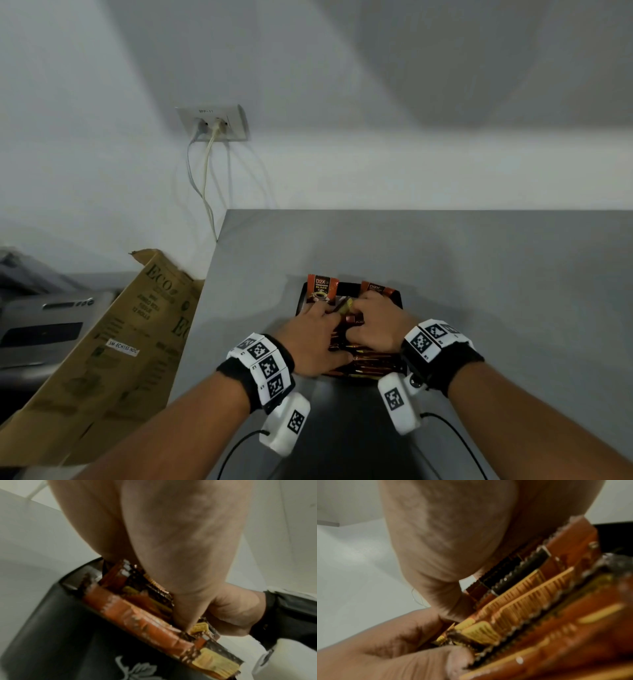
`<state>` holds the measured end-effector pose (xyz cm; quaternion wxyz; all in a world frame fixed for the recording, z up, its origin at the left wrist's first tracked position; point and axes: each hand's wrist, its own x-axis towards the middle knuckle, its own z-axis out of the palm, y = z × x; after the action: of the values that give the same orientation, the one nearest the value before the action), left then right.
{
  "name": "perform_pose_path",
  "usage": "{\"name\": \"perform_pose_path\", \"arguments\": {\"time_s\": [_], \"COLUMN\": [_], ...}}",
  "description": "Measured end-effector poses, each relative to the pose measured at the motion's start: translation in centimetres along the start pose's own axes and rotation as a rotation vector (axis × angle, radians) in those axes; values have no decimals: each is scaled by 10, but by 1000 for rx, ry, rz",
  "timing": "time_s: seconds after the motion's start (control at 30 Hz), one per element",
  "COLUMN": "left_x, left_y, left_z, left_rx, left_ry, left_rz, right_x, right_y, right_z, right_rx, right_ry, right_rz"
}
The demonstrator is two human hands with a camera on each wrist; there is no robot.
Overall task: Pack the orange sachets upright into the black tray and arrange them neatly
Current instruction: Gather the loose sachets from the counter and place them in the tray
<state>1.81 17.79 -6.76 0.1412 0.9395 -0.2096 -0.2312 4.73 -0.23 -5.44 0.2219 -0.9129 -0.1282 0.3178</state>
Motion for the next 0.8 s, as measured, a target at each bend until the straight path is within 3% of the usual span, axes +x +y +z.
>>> {"name": "perform_pose_path", "arguments": {"time_s": [0.27,0.37,0.47,0.8], "left_x": [6,6,4,-8], "left_y": [-10,-9,-7,-8], "left_z": [1,3,6,-1], "left_rx": [-251,-239,-151,-194], "left_ry": [67,58,62,21], "left_rz": [-50,-25,25,92], "right_x": [-19,-27,-33,-39], "right_y": [3,7,10,11], "right_z": [0,9,19,31], "right_rx": [136,-1,-227,-234], "right_ry": [158,162,180,139], "right_rz": [-159,-211,-197,-113]}}
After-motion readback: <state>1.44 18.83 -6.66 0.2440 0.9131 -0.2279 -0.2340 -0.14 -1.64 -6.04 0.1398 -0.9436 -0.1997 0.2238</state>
